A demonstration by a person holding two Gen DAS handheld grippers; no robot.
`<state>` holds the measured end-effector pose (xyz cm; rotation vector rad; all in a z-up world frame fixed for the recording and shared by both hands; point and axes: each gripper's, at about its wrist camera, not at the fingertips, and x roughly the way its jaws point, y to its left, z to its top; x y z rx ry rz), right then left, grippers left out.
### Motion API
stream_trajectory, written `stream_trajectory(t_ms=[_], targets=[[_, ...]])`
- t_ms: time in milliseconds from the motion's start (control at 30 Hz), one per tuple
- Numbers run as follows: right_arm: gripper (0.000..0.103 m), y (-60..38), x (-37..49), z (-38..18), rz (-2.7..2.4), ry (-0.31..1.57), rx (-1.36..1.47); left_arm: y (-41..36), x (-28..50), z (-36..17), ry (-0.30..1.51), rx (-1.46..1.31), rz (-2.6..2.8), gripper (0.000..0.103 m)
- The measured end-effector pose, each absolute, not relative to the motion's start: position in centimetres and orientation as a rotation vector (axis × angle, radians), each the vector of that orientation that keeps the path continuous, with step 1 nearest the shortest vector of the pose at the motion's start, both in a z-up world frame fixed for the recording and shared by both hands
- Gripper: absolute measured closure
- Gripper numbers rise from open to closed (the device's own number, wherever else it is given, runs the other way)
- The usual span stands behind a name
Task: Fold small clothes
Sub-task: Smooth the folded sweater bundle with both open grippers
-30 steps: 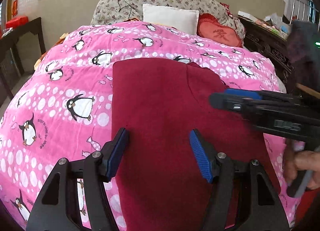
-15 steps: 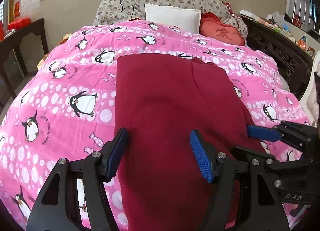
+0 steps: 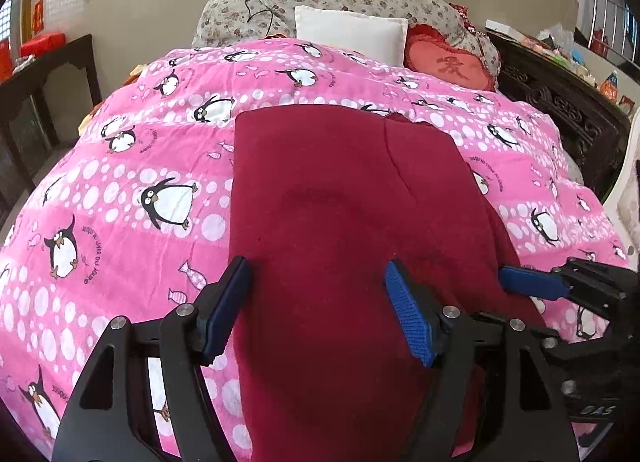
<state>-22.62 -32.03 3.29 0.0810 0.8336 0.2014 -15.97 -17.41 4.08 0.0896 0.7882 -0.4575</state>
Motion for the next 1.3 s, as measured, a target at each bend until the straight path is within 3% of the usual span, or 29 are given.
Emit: stream_trajectory(t_ms=[200, 700, 1300], targets=[[0.053, -33.0, -23.3, 4.9, 0.234, 0.797, 0.198, -16.7, -15.8, 4.6, 0.818, 0.034, -0.47, 0.032], [0.049, -32.9, -23.2, 6.3, 0.162, 0.752, 0.173, -15.0, -15.9, 5.7, 0.832, -0.028, -0.452, 0.032], [0.045, -30.4, -26.4, 8.7, -0.005, 0.649, 0.067, -14.5, -20.7, 8.5, 0.687, 0.088, -0.32, 0.032]])
